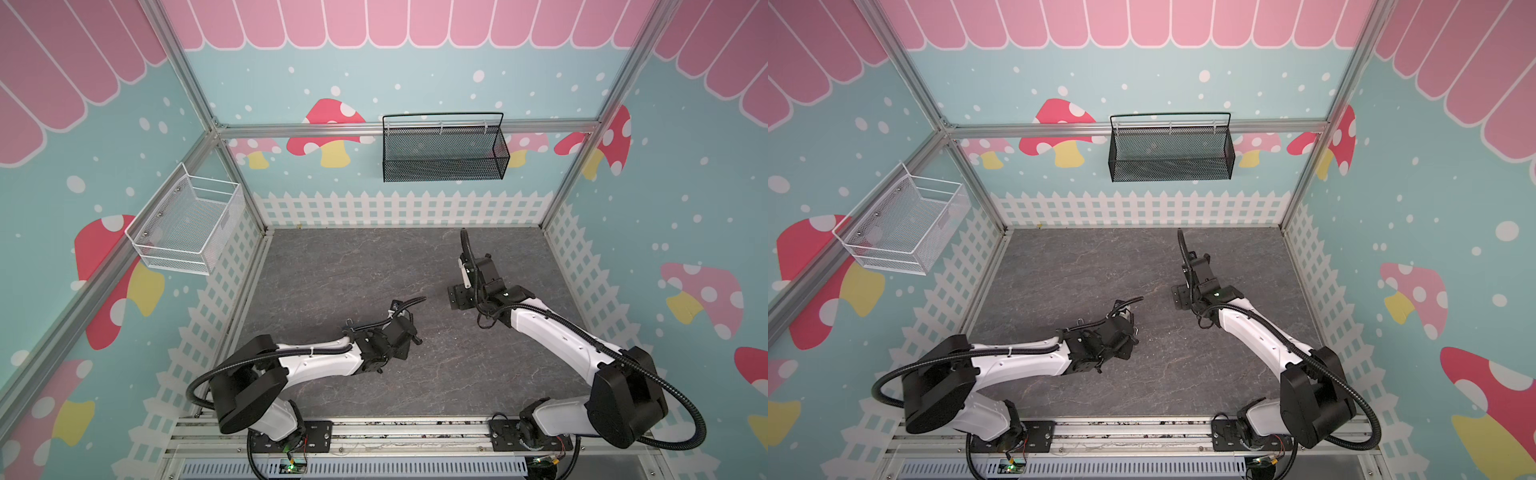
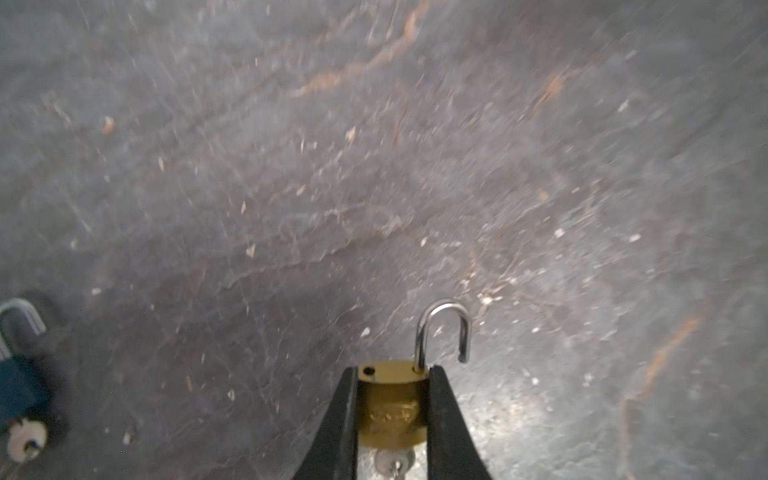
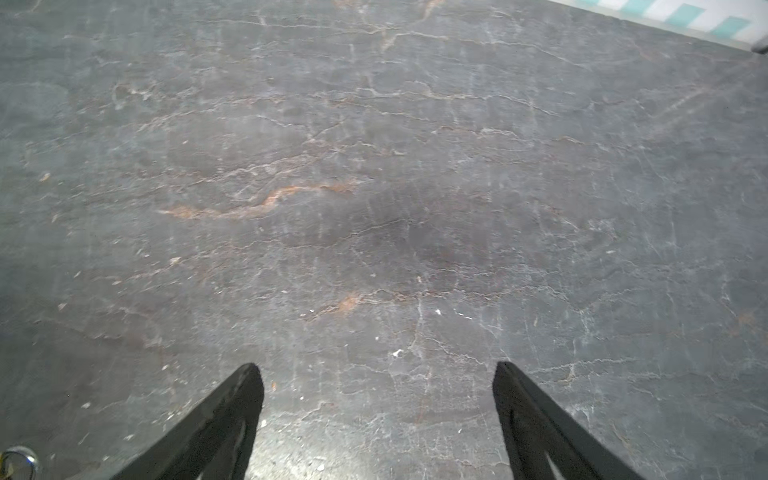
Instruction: Unlock with the key
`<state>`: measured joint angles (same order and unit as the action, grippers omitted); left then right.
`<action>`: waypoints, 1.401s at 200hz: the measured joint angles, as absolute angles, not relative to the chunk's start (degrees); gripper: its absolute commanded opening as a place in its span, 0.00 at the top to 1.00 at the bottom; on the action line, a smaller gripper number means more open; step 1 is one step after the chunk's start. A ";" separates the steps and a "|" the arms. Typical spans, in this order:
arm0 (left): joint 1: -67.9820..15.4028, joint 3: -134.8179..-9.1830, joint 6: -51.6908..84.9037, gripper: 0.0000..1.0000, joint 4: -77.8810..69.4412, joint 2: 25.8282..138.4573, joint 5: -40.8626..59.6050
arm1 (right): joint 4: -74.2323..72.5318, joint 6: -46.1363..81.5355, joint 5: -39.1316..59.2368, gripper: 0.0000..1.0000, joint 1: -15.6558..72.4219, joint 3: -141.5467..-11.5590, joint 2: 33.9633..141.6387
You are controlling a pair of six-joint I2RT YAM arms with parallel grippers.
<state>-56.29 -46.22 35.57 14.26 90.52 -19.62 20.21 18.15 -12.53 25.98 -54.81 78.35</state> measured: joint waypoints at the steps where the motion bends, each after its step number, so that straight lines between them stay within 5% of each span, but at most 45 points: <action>1: -56.29 -46.37 35.83 1.00 14.68 90.89 -19.62 | 20.01 18.20 -12.69 0.09 25.80 -54.65 78.24; 22: -56.29 -48.77 39.09 1.00 20.01 95.74 -19.38 | 17.80 18.55 -13.65 0.09 23.92 -53.10 77.28; 34: -56.27 -50.85 40.32 0.89 21.69 97.17 -19.09 | 16.12 18.57 -14.28 0.07 23.00 -52.14 76.82; 68: -56.18 -53.43 42.06 0.21 24.60 98.76 -17.39 | 11.27 18.68 -15.57 0.01 19.14 -48.29 75.75; 83: -55.35 -53.56 42.19 0.01 26.55 97.43 -16.97 | 7.42 18.70 -17.87 0.01 16.25 -45.52 75.46; 129: -37.87 -53.32 37.34 0.01 28.47 78.61 -29.34 | -11.99 16.32 -25.74 0.01 5.48 -33.19 76.34; 170: -10.33 -33.32 20.14 0.00 -1.32 69.01 -38.33 | -35.99 10.90 -22.41 0.02 0.47 -21.78 79.24; 195: -7.14 -22.20 10.48 0.00 -19.97 75.42 -34.94 | -50.96 8.19 -16.38 0.02 -1.17 -15.09 81.12; 240: -6.59 -21.34 4.40 0.00 -44.27 86.26 -26.68 | -66.67 3.84 -7.46 0.02 -1.17 -11.75 87.05; 280: -4.69 -21.47 4.75 0.01 -48.31 88.40 -24.62 | -70.81 2.33 -5.87 0.02 -0.69 -11.77 86.89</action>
<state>-4.69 -21.47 4.75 -48.31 88.40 -24.62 -70.81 2.33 -5.87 -0.69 -11.77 86.89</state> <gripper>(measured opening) 0.995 0.980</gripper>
